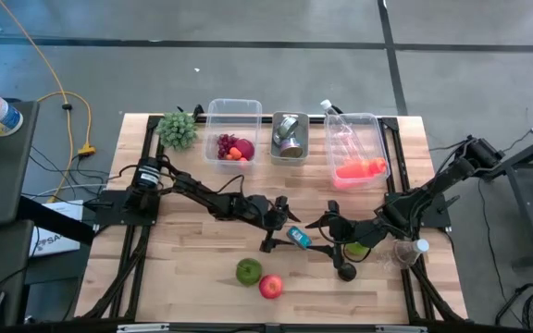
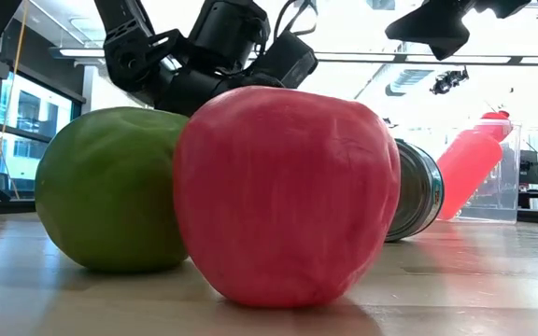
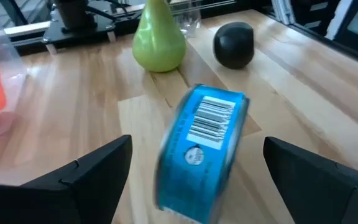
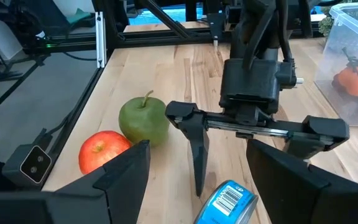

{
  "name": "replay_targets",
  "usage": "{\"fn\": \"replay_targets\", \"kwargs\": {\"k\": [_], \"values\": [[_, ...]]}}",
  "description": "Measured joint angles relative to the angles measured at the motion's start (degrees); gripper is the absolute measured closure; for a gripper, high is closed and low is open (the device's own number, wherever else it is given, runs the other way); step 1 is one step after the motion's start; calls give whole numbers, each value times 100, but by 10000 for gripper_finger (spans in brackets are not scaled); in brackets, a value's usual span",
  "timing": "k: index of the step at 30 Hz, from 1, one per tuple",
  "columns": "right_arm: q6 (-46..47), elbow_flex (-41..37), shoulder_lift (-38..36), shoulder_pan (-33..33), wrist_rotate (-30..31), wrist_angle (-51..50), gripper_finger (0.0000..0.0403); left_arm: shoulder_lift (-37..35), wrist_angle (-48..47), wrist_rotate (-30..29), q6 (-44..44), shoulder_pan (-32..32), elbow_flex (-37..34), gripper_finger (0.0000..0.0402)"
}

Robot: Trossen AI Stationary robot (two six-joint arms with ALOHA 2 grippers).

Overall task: Pick & Place Food Item
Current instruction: Put the light blue tuna can into the white bin

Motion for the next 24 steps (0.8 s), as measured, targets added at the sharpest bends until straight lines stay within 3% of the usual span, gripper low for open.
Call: {"fn": "replay_targets", "kwargs": {"k": [6,16,24], "values": [[-11,0,0,0,0,0,144,0,-81,79,-104,-45,0,90],[-15,0,0,0,0,-2,144,0,-69,-442,135,-217,0,143],[9,0,0,0,0,-2,144,0,-186,-452,-6,-249,0,231]]}}
